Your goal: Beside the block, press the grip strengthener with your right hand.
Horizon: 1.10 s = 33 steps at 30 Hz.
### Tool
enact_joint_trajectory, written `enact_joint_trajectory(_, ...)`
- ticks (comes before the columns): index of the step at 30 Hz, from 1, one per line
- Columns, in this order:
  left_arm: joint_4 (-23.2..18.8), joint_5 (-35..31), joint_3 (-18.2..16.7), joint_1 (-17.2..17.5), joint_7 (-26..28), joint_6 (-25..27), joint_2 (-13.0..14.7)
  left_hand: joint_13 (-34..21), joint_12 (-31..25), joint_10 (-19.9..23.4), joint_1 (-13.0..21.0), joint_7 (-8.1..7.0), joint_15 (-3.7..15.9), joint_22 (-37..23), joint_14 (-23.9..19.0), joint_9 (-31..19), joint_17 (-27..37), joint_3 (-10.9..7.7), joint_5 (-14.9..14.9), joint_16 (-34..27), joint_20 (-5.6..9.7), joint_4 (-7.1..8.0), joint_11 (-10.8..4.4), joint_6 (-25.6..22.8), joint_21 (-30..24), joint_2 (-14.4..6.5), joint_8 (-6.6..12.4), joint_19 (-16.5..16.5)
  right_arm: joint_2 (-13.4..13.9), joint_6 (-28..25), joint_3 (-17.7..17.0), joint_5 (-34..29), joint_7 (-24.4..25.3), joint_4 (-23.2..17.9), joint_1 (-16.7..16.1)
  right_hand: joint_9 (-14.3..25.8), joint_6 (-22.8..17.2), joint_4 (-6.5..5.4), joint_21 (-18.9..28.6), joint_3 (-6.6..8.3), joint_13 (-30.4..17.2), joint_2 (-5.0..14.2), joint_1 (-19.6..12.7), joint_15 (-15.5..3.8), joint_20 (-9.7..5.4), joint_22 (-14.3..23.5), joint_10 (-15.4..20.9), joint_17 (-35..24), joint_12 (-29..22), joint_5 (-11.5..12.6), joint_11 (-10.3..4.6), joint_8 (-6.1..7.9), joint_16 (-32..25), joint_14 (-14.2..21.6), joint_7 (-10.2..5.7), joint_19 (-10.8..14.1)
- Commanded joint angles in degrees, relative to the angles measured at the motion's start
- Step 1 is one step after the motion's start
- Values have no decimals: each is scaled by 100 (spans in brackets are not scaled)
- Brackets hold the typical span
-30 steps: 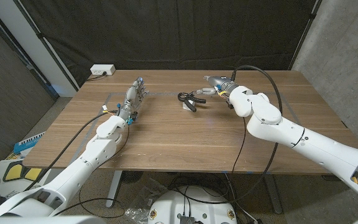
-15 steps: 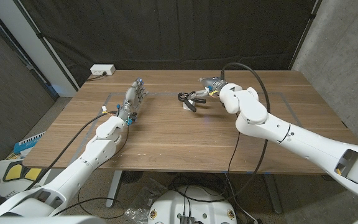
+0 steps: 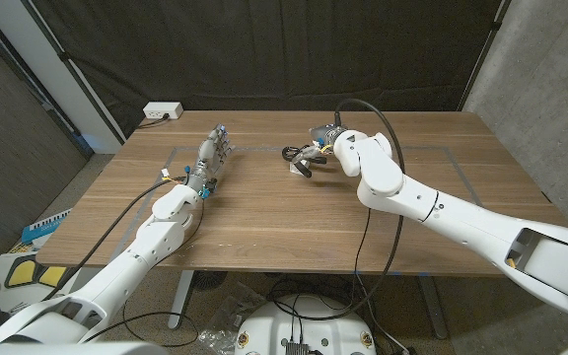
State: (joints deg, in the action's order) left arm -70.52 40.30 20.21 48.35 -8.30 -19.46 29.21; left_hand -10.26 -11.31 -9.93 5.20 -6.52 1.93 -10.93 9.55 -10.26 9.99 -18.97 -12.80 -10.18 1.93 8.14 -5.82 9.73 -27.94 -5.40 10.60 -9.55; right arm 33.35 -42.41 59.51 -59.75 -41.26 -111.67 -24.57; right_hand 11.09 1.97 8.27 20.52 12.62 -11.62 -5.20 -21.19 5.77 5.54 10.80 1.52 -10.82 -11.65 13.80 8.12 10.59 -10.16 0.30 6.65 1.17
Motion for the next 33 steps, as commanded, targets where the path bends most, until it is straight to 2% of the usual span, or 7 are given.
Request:
enact_joint_trajectory(1,150,12,14,-84,-45,-20,-54,-11,-11,-1122,-3,13,302,-19,1335,-19,15,13,-43,-18,207,5,39,1124,13,-39,23,-921,-429,91,146,-490,-815,450,227,15,71,-32,-36,-40,-28,-41,39,61,36,33,-93,-21,2,45,75,5,-39,-76,318,-43)
enact_joint_trajectory(11,281,18,19,-148,-87,-43,-98,-11,-3,-1140,-3,42,287,-19,1343,-20,15,18,-44,-16,205,7,51,1141,21,-40,16,-933,-724,219,319,-792,-1576,904,522,19,180,-110,-87,-124,-38,-59,148,162,71,41,-189,-38,-2,86,184,3,-50,-153,437,-110)
enact_joint_trajectory(23,370,17,10,-190,-107,-67,-114,-12,-4,-1138,-2,96,288,-19,1336,-20,15,26,-45,-19,208,6,59,1144,21,-37,17,-920,-1069,252,565,-1284,-2399,1446,808,20,122,-146,-76,-191,-45,-88,204,195,89,44,-123,-42,-55,125,260,47,-88,-100,497,-30)
enact_joint_trajectory(27,428,9,15,-221,-140,-100,-130,-12,-2,-1147,0,128,273,-19,1341,-20,15,30,-46,-17,202,4,77,1152,24,-35,15,-923,-1146,282,580,-1360,-2505,1593,839,20,105,-154,-58,-215,-48,-98,212,229,97,45,-86,-41,-80,148,313,60,-110,-48,512,40)
enact_joint_trajectory(33,504,8,29,-264,-191,-108,-148,-12,-3,-1146,1,134,254,-19,1340,-20,15,36,-48,-18,198,2,104,1155,27,-29,15,-923,-1227,275,570,-1482,-2513,1767,848,19,30,-151,-24,-233,-50,-88,182,212,83,46,-9,-36,-122,187,304,96,-140,42,511,166)
